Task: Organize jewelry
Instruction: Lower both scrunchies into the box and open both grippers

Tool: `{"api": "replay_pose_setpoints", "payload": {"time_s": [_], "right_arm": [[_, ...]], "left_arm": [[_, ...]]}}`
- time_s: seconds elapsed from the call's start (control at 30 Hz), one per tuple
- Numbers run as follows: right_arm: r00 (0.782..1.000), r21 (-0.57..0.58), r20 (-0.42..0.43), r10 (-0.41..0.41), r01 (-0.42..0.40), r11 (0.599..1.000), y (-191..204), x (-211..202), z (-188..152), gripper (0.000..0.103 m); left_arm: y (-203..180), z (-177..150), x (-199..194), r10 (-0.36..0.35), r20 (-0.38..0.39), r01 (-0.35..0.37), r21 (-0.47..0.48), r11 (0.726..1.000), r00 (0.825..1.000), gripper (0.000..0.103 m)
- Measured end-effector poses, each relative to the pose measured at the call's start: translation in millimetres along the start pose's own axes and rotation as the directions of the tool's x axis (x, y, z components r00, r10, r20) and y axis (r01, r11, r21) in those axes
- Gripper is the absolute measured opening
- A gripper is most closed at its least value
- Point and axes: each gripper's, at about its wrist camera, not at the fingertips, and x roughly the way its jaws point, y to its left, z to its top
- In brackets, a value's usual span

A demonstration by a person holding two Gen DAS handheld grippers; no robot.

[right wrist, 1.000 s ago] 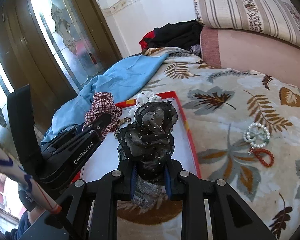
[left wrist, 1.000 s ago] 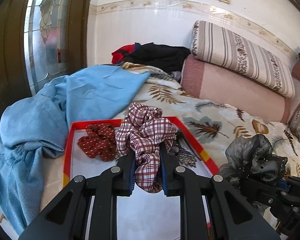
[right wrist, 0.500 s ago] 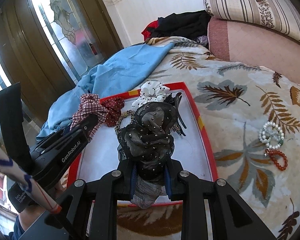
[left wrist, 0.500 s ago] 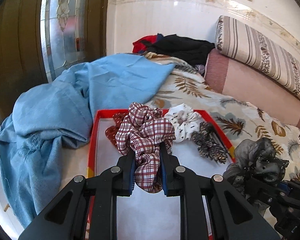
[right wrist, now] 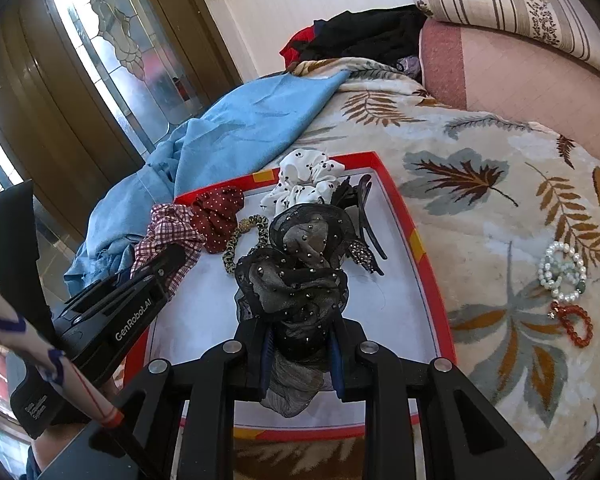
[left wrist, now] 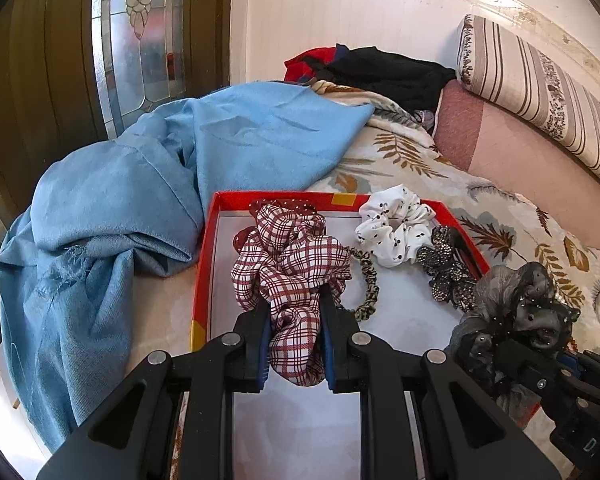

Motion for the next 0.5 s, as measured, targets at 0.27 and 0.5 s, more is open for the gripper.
{"api": "replay_pose_setpoints", "payload": {"time_s": [0.27,0.5], "right_arm": [[1.000,0.014,-0.020,0.004,-0.004,1.000,-1,15,4,0.026],[0.999,0.036,-0.035,0.007,-0.006,0.999,-5,27,9,0.026]], "left_arm": [[2,0,10,0.014,-0.029,-0.015,-0.012,1.000,0.999,0.018],[3,0,14,0.018,-0.042,-0.019,-0.017,1.000,0.999,0.018]]}}
